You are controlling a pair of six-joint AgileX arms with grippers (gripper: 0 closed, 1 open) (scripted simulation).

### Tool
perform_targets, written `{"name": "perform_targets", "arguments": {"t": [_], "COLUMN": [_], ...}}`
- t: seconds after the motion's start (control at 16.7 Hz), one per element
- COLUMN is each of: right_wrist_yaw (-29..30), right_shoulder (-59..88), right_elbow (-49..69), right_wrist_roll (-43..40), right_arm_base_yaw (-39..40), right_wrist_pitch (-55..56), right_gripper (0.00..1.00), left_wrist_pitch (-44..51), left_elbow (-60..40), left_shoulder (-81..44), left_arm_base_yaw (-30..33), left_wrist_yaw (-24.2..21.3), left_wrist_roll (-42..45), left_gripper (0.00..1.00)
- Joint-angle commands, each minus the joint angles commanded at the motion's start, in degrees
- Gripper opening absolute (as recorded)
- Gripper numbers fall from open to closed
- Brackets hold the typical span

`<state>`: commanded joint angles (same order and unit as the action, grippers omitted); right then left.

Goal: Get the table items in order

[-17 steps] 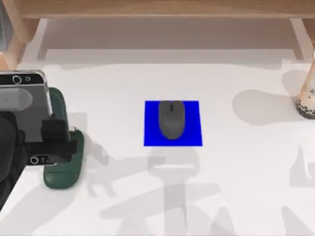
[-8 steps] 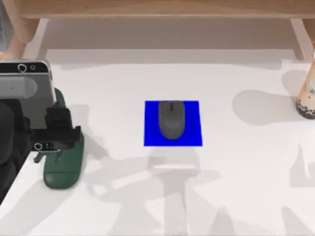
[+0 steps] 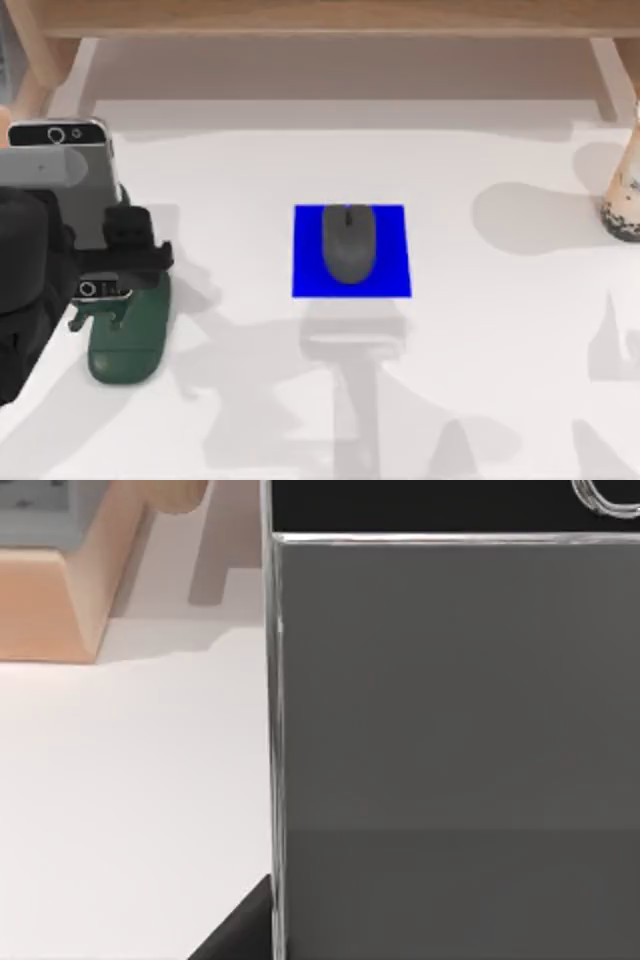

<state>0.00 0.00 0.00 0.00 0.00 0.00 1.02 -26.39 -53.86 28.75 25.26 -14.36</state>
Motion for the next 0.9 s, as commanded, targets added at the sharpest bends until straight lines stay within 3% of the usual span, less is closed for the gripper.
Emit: {"name": "perform_targets", "arguments": {"t": [0.12, 0.9], "right_wrist_yaw": [0.00, 0.00], "right_shoulder": [0.00, 0.00], "right_elbow": [0.00, 0.00], "right_wrist_roll": [0.00, 0.00], "right_arm_base_yaw": [0.00, 0.00], "right_wrist_pitch": [0.00, 0.00], "right_gripper": [1.00, 1.00], "left_wrist_pitch": [0.00, 0.00], "left_elbow": [0.00, 0.00], "left_shoulder": [0.00, 0.00], "left_arm_base_yaw": [0.00, 0.00], "left_wrist_yaw": [0.00, 0.00], "left_wrist_roll": [0.00, 0.00], "left_gripper": [0.00, 0.98]}}
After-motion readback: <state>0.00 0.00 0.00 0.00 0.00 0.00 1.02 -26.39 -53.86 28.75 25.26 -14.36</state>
